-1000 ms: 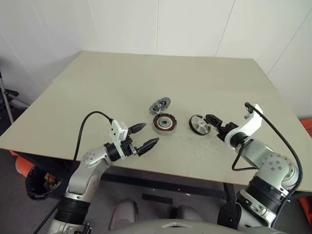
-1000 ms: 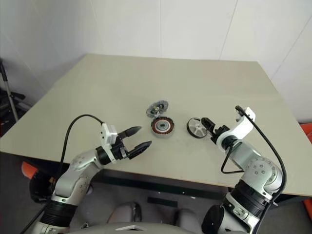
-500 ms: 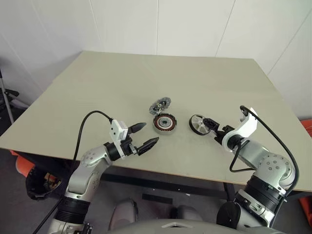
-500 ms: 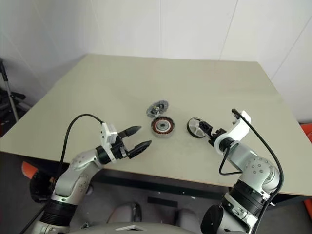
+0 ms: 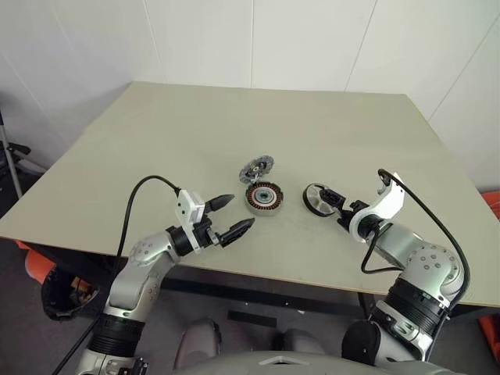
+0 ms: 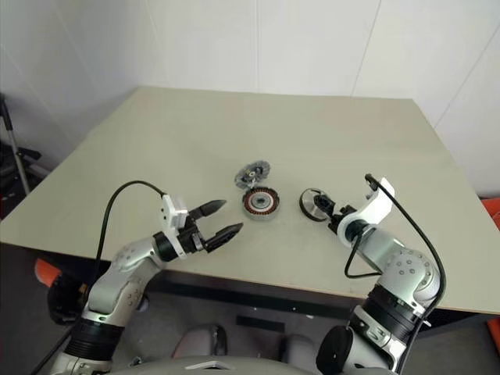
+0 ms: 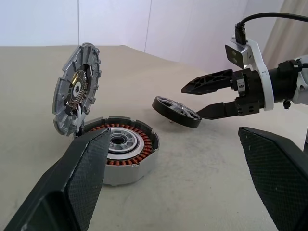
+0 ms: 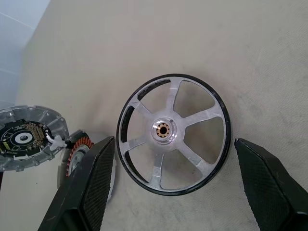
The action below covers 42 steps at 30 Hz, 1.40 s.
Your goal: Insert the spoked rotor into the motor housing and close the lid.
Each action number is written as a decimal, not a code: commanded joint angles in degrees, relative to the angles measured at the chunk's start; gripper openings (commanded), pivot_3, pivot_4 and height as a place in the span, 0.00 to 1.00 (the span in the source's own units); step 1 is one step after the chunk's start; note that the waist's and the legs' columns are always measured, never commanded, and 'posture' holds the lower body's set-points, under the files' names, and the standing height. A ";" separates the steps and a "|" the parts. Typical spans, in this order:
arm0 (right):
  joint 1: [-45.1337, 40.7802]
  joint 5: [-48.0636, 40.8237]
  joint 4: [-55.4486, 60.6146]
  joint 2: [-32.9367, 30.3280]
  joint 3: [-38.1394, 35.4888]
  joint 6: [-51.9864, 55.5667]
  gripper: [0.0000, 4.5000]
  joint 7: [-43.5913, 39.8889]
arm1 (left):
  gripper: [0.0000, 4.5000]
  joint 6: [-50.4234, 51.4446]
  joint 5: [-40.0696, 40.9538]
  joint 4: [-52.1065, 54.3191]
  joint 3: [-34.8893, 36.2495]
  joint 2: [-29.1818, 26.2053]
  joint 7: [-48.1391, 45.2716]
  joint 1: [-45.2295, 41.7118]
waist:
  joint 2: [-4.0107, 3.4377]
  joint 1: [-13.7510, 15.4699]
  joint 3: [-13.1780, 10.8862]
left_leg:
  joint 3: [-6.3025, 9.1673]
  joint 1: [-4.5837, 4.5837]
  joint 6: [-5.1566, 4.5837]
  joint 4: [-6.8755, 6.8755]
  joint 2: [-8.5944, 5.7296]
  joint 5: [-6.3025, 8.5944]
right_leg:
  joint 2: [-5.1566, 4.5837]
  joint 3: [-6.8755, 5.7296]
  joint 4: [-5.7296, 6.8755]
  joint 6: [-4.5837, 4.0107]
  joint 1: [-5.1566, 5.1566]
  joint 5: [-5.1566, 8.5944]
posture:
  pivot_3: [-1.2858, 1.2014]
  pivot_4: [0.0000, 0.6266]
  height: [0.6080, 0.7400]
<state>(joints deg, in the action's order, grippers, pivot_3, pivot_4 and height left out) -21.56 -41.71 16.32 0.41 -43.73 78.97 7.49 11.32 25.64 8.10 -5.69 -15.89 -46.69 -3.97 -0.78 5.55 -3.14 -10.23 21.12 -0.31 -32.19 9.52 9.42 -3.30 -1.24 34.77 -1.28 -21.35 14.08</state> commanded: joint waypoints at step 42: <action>0.19 -10.35 -0.71 3.38 -2.63 -3.23 0.07 5.14 | 1.00 -0.88 0.38 1.74 0.72 -0.75 -0.61 0.56 | -0.01 -0.01 0.00 | 0.00 0.00 0.02 0.00 0.00 -0.01 | 0.00 0.00 0.01 0.00 0.00 0.00 | 0.52 0.00 1.00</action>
<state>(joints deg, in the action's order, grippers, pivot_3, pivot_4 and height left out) -20.95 -48.80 14.32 3.27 -45.60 76.48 12.15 11.10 25.63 7.93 -5.37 -16.53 -47.22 -2.76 -0.79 5.53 -3.13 -10.23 21.12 -0.28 -32.19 9.52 9.40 -3.31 -1.24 34.79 -1.27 -21.36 14.08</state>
